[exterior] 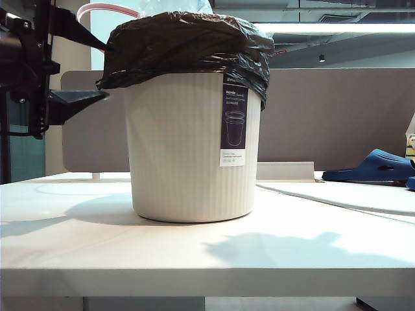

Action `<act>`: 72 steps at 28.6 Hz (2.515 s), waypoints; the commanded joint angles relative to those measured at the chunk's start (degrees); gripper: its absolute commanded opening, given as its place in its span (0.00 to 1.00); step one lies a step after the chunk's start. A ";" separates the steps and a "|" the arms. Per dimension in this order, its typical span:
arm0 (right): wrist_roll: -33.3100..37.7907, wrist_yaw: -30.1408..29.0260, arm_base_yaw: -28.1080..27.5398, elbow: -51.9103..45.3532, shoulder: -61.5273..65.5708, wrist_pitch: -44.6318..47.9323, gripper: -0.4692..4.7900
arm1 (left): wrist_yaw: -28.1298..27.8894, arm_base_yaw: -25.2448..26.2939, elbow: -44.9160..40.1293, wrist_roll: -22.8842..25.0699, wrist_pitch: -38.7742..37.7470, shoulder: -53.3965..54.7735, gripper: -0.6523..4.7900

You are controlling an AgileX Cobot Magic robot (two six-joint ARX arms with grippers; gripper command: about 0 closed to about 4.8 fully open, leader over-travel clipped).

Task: Open the ring lid of the trash can, pull out the black garbage bag inside, and place it on the table.

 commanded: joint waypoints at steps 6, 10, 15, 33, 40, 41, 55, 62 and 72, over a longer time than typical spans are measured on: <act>0.04 -0.28 0.11 0.26 -0.11 1.01 0.36 | -0.92 -0.02 0.24 0.63 3.21 0.22 0.68; 0.07 -0.28 0.11 0.26 -0.09 1.49 0.36 | -0.98 -0.66 0.24 0.66 3.74 1.44 0.68; 0.17 -0.31 0.11 0.26 -0.09 1.81 0.36 | -1.22 -1.42 0.24 0.68 5.29 2.60 0.68; 0.35 -0.28 0.11 0.26 -0.09 1.86 0.36 | -1.95 -1.42 0.24 0.28 7.37 2.64 0.24; 0.35 -0.28 0.11 0.26 -0.09 1.81 0.36 | -0.85 -1.42 0.24 0.15 8.98 2.64 0.11; 0.33 -0.28 0.11 0.26 -0.09 1.81 0.36 | -0.66 -1.42 0.24 0.00 9.53 2.64 0.11; 0.26 -0.22 0.11 0.26 -0.09 1.81 0.36 | 4.33 -1.42 0.07 -5.14 12.63 2.60 0.11; 0.26 -0.04 0.11 0.26 -0.09 1.81 0.36 | 5.77 -1.42 0.04 -7.78 13.73 2.54 0.11; 0.26 -0.02 0.11 0.26 -0.09 1.79 0.36 | 4.11 -1.40 0.04 -8.50 15.61 0.26 0.11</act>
